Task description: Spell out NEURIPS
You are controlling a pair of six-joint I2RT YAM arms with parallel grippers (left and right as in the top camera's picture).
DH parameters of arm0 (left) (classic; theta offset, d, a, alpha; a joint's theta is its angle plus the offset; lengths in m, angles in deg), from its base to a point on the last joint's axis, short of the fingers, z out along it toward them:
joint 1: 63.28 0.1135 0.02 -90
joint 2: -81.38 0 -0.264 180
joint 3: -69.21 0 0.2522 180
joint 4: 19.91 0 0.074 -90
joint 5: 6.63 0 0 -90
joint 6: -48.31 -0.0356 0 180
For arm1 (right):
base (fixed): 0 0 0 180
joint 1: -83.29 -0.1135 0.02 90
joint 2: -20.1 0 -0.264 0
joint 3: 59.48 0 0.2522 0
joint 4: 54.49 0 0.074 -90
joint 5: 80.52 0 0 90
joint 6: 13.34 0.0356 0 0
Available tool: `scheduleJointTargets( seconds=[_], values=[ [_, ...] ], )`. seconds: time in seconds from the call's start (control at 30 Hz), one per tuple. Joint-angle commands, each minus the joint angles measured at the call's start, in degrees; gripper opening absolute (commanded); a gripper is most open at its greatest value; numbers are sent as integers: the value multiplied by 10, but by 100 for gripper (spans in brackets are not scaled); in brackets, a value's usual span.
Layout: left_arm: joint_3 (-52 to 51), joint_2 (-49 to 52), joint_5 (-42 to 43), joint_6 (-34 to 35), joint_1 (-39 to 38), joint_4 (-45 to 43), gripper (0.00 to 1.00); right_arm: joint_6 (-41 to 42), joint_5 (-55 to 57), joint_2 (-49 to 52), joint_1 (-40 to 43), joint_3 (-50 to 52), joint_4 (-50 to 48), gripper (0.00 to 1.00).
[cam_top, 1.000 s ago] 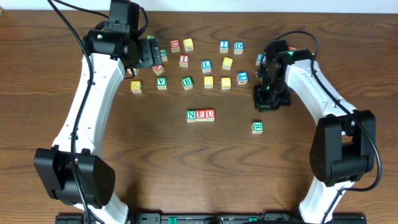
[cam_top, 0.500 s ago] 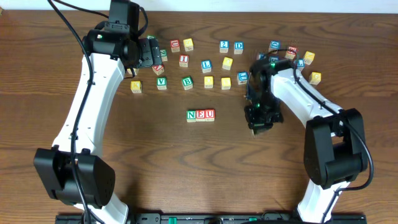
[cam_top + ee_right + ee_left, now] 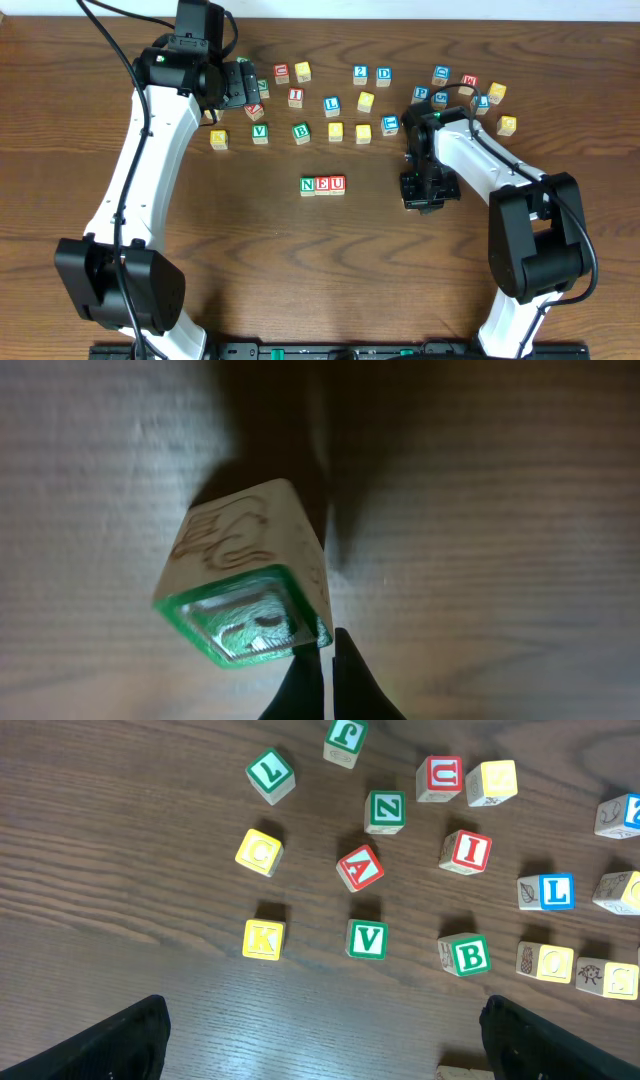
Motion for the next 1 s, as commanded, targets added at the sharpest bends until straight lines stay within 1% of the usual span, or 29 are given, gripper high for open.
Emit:
scheduleJointTargets(
  seconds=[0.0, 0.27, 0.43, 0.67, 0.97],
  values=[
    [10, 3, -8, -8, 2, 1, 98, 18, 14, -6, -1, 4, -17, 1],
    [10, 3, -8, -8, 2, -1, 98, 13, 12, -6, -1, 4, -73, 1],
    [10, 3, -8, -8, 2, -2, 98, -2, -18, -5, -2, 4, -113, 1],
    [10, 3, -8, -8, 2, -3, 98, -1, -70, -5, -5, 4, -127, 1],
    [10, 3, -8, -8, 2, -3, 98, 26, -77, -5, -34, 4, -141, 1]
  ],
)
